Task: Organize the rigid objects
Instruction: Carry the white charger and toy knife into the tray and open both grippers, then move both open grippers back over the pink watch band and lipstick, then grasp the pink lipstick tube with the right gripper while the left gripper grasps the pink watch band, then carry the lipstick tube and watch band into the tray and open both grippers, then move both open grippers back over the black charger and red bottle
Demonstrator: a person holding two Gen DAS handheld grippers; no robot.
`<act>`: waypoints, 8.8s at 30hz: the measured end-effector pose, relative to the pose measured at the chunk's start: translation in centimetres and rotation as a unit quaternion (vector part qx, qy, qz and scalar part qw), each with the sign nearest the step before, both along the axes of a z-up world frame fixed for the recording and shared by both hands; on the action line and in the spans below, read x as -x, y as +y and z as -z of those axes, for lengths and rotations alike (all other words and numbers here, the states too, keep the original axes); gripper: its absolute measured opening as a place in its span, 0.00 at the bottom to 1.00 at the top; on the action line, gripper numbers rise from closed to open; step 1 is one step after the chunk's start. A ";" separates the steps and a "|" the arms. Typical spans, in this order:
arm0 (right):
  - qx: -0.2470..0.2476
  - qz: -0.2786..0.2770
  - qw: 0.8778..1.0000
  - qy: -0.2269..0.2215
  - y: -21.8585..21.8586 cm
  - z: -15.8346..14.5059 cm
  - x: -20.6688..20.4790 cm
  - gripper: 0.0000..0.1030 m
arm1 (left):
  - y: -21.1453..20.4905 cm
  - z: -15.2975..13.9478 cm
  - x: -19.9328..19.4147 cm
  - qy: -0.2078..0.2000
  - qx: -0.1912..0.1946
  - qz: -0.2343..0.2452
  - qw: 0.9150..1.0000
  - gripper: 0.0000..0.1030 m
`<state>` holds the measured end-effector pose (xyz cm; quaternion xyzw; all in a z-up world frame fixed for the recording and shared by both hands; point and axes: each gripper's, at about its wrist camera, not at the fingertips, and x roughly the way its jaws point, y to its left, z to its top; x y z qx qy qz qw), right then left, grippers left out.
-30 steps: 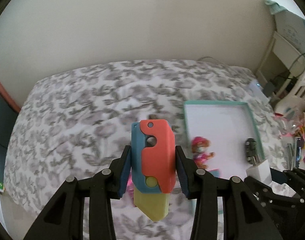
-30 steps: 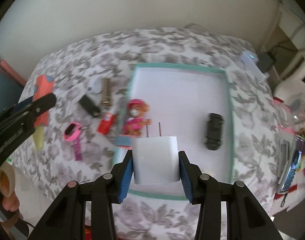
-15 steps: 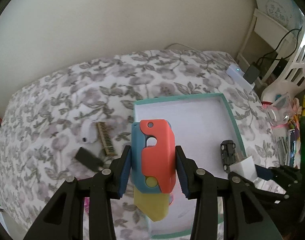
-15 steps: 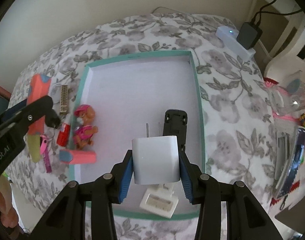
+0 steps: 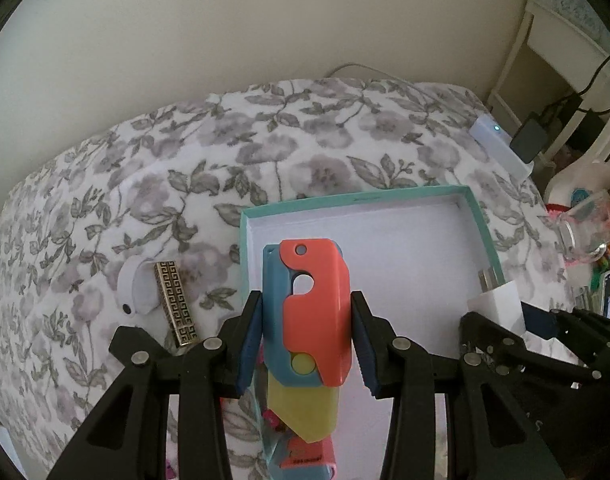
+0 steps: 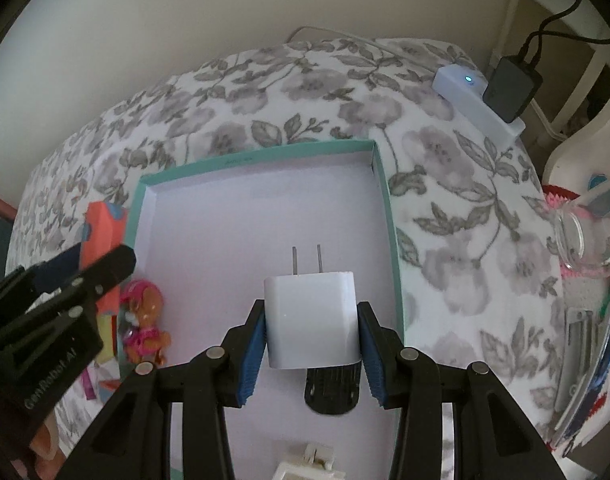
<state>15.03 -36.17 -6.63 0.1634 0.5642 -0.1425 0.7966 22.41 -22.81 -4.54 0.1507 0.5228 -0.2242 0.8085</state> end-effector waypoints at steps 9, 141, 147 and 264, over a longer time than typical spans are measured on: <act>0.011 -0.003 1.000 0.003 -0.2 0.5 -0.8 0.45 | -0.7 1.3 -0.5 0.004 -0.006 -0.003 1.000 0.43; -0.001 -0.148 0.987 0.057 26.0 6.5 -3.2 0.22 | 24.2 6.7 -2.1 0.030 -0.011 -0.127 0.991 0.83; -0.006 -0.146 0.988 0.056 23.8 6.6 -2.5 0.21 | 23.1 7.6 -1.5 0.039 -0.033 -0.117 0.992 0.47; 0.014 -0.113 0.993 -0.032 18.3 -4.0 0.3 0.94 | 26.1 -0.9 -0.3 -0.023 0.043 -0.237 0.970 1.00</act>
